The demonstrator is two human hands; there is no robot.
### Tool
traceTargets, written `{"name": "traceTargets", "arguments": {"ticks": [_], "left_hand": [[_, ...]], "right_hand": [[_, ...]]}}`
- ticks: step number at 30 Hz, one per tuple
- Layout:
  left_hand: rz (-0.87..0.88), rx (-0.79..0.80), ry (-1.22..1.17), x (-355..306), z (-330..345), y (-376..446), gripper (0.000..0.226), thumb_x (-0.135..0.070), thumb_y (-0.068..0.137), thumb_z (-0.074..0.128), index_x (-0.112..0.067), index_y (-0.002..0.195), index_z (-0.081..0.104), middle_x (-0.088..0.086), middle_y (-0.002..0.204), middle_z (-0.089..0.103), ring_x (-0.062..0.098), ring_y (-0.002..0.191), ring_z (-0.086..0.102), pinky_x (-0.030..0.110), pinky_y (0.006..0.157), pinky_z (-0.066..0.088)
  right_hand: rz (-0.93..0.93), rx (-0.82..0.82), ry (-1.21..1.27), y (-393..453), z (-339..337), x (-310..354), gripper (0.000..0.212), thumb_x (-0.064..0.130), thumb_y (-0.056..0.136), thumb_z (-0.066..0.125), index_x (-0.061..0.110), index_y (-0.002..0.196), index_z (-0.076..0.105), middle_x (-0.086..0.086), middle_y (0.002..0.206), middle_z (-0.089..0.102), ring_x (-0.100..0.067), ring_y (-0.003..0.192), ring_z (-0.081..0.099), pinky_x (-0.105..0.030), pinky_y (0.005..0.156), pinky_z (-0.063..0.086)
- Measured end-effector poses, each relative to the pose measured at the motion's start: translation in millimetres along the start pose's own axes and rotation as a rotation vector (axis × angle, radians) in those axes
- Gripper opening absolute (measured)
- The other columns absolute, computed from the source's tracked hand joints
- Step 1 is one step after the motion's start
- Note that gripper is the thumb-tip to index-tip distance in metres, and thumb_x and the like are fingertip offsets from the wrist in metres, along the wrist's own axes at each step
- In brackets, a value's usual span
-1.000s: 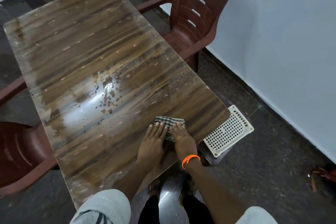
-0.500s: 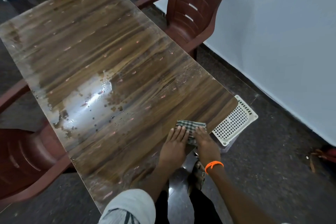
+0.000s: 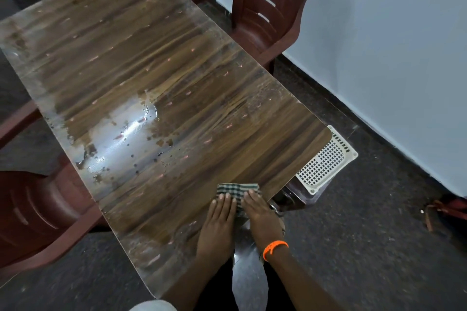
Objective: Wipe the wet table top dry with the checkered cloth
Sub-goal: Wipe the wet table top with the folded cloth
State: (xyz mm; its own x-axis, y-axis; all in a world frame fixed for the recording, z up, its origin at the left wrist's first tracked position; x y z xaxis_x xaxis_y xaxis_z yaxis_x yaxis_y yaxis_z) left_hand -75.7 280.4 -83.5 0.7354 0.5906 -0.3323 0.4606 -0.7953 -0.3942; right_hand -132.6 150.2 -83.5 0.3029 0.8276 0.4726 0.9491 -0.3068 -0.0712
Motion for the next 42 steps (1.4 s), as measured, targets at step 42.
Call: {"name": "traceTargets", "arguments": {"ticks": [42], "left_hand": [[-0.219,-0.171,-0.036,54,6,-98,0.081,-0.044,0.08,0.042,0.009,0.141,0.049,0.028,0.152,0.04,0.04,0.142,0.041,0.049,0.112,0.026]], "right_hand": [[-0.177,0.1,0.138,-9,53,95,0.043,0.008,0.084,0.04,0.006,0.117,0.066,-0.009,0.129,0.06,-0.023,0.127,0.048,-0.028,0.115,0.021]]}}
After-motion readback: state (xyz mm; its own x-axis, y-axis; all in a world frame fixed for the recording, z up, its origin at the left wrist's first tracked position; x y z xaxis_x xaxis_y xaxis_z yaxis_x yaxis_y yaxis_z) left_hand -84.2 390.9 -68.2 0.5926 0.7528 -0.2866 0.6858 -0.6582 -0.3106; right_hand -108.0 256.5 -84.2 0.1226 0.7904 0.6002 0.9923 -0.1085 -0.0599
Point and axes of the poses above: each hand's wrist, its own y-axis towards the middle knuckle, its own z-axis out of the palm, x = y × z, the point moved 4 cm from there along y, towards the middle knuckle
